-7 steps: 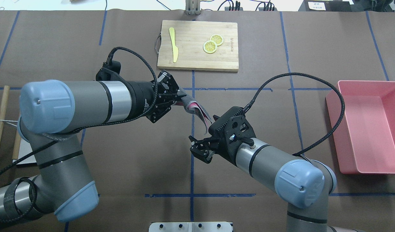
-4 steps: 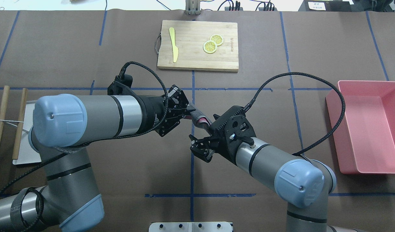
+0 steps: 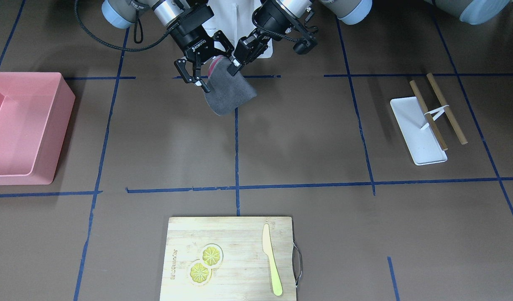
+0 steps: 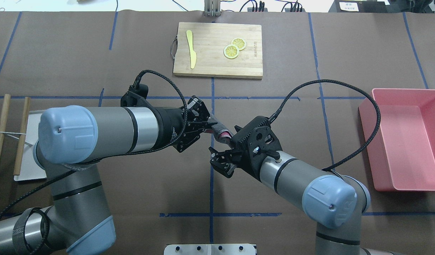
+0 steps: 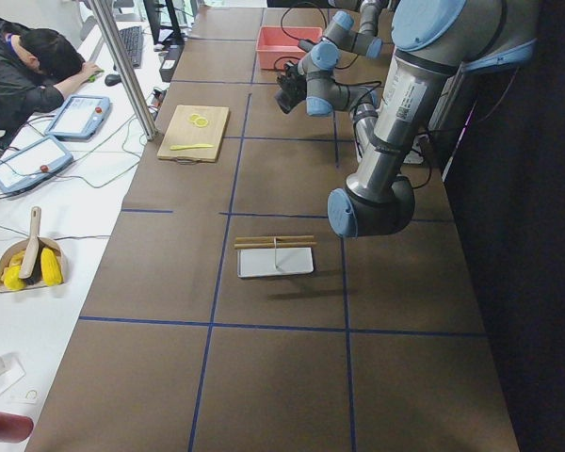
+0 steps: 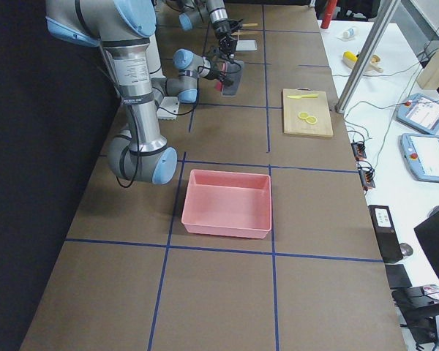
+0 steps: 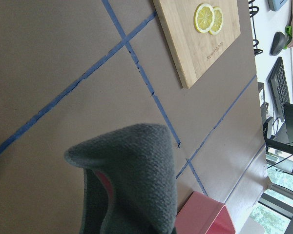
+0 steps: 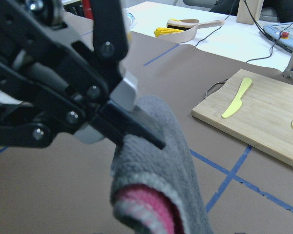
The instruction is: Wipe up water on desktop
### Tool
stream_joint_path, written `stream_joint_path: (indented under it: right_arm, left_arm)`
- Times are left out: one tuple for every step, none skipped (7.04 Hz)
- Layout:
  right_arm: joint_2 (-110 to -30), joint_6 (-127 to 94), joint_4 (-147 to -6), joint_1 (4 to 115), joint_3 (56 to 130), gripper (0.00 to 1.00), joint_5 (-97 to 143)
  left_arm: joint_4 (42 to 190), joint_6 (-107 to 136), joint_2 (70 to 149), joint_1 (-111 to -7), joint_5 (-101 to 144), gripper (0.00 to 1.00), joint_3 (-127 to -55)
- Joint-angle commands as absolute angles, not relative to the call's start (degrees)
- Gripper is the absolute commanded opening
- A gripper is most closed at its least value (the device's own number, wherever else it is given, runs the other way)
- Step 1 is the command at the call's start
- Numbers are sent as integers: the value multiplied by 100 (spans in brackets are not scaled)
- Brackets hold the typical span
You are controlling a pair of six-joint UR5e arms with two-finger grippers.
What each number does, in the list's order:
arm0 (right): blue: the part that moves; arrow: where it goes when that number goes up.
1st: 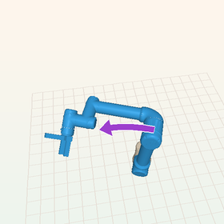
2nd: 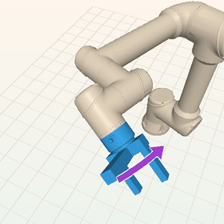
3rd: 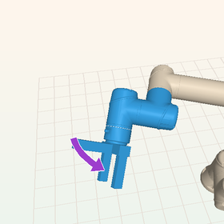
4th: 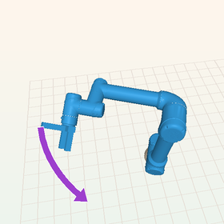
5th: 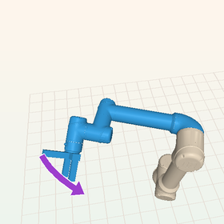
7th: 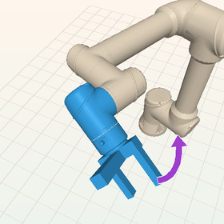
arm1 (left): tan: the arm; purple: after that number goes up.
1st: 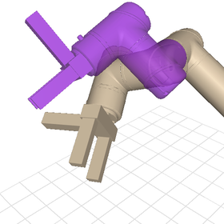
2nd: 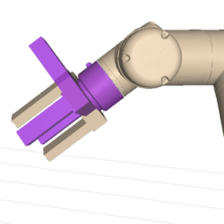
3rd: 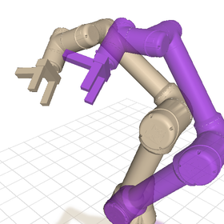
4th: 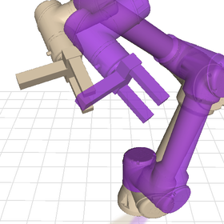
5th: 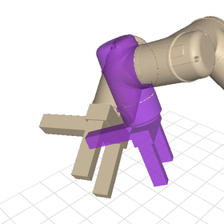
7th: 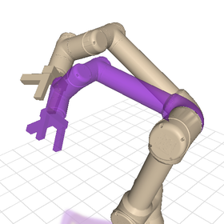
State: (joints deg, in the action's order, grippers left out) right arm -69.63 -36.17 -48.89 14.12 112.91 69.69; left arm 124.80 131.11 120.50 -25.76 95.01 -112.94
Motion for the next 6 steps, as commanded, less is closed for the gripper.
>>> stream_joint_path:
  right_arm:
    - [-6970,-3647,-4887,1415,11312,60,6979]
    - [-6970,-3647,-4887,1424,11320,58,6979]
    - [-6970,-3647,-4887,1424,11320,58,6979]
    - [-6978,-3647,-4887,1424,11320,56,6979]
    - [-6970,-3647,-4887,1424,11320,56,6979]
    - [-6970,-3647,-4887,1424,11320,54,6979]
  left_arm:
    - [12472,13096,12032,-2575,9501,6,-11294]
    - [12472,13078,12024,-2584,9501,6,-11277]
    - [12472,13052,12023,-2584,9501,6,-11276]
    - [12472,13052,12023,-2593,9501,6,-11276]
    - [12463,13043,12023,-2593,9501,6,-11276]
    - [12463,13043,12023,-2584,9492,6,-11276]
